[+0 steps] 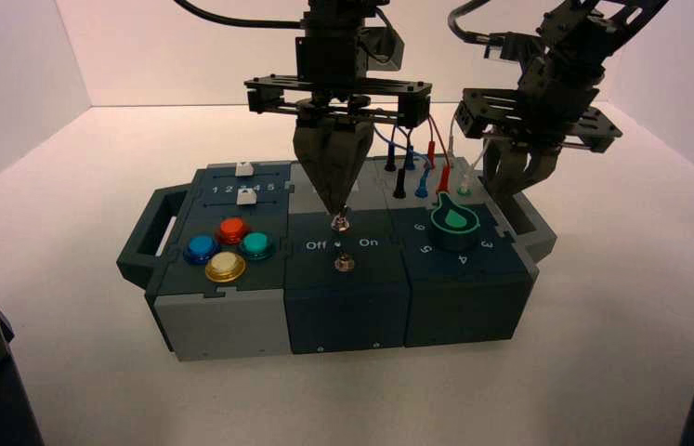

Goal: Flip the top switch on with the left gripper.

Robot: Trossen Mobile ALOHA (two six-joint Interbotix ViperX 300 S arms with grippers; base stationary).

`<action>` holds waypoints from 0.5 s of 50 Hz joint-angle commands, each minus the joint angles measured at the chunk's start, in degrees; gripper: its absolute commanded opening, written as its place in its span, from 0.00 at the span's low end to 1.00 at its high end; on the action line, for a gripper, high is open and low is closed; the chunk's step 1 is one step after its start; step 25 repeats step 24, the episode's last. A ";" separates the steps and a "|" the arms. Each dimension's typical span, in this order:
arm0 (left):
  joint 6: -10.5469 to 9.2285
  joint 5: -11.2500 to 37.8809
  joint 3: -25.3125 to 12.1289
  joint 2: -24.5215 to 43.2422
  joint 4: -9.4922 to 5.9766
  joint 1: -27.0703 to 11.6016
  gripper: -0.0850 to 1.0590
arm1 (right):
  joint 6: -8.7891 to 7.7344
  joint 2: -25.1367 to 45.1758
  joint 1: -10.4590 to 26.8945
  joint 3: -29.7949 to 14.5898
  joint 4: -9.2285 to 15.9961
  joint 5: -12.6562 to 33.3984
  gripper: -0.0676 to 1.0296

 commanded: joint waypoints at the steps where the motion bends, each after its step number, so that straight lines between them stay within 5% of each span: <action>1: -1.23 -0.35 -0.53 -4.39 2.72 -1.32 0.05 | -1.23 1.49 2.64 -0.26 0.09 -0.53 0.04; 10: -3.87 -1.32 1.58 -10.46 7.82 0.97 0.05 | -1.23 1.58 2.64 -0.26 0.00 -0.53 0.04; 25: -4.22 -4.75 4.57 -16.26 7.91 2.72 0.05 | -1.23 1.67 3.34 -0.44 -0.18 -0.53 0.04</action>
